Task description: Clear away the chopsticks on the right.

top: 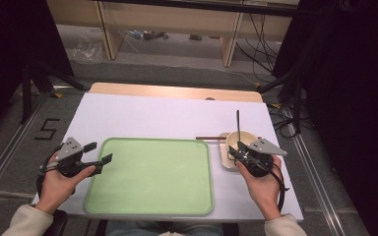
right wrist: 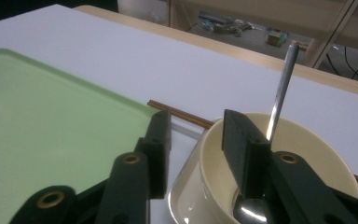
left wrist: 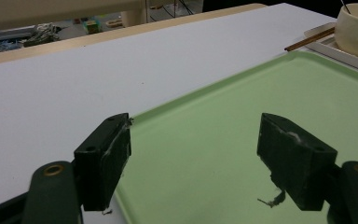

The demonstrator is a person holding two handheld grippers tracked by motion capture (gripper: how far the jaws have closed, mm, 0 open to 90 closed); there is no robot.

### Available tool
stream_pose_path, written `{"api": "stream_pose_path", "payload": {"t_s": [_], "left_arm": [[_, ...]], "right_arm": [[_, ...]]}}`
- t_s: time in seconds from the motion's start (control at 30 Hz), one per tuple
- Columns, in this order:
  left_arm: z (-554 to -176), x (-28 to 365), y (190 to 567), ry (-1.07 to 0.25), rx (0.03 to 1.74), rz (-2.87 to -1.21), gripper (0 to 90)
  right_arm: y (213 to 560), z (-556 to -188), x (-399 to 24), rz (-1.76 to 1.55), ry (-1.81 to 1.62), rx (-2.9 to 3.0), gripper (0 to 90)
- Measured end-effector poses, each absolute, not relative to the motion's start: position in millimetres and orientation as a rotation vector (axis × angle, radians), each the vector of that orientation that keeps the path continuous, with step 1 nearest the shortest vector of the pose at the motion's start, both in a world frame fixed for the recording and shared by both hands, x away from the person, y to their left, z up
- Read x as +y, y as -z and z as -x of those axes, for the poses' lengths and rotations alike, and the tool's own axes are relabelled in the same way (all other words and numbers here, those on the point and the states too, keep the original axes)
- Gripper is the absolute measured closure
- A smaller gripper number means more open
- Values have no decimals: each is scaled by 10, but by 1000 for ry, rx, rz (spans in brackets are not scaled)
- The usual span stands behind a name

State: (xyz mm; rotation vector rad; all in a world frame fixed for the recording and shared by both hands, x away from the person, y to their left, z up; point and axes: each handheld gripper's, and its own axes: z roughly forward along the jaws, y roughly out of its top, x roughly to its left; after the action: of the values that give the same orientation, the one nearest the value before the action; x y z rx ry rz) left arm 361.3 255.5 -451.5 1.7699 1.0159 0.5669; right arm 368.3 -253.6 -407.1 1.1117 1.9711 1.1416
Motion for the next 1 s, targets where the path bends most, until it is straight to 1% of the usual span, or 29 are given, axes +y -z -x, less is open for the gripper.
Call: {"api": "stream_pose_path", "payload": {"t_s": [0.07, 0.3, 0.4, 0.43, 0.63, 0.8, 0.83, 0.87, 1.0], "left_arm": [[-3610, 2548, 4523, -556, 1023, -1766, 262], [-3614, 2553, 4522, -557, 1005, -1763, 271], [-3602, 2556, 4517, -564, 996, -1778, 271], [-3587, 2560, 4507, -566, 999, -1769, 271], [-3581, 2563, 4508, -565, 1000, -1768, 273], [-3583, 2576, 4516, -562, 1002, -1770, 275], [-3583, 2576, 4516, -562, 1002, -1770, 275], [-3577, 2577, 4520, -554, 1014, -1760, 275], [-3572, 2585, 4519, -558, 1007, -1767, 275]], "right_arm": [[4064, -3700, -2531, -1108, -1122, 1978, 691], [3939, -3846, -2393, -1095, -1035, 2042, 894], [3920, -3936, -2336, -1119, -1018, 2077, 900], [3920, -4051, -2287, -1106, -999, 2113, 900], [3923, -4335, -2131, -1136, -933, 2174, 900], [4007, -4675, -2040, -1337, -855, 2199, 900], [4007, -4675, -2040, -1337, -855, 2199, 900], [4072, -4787, -2019, -1422, -820, 2206, 900], [4141, -4883, -1981, -1497, -769, 2231, 900]]}}
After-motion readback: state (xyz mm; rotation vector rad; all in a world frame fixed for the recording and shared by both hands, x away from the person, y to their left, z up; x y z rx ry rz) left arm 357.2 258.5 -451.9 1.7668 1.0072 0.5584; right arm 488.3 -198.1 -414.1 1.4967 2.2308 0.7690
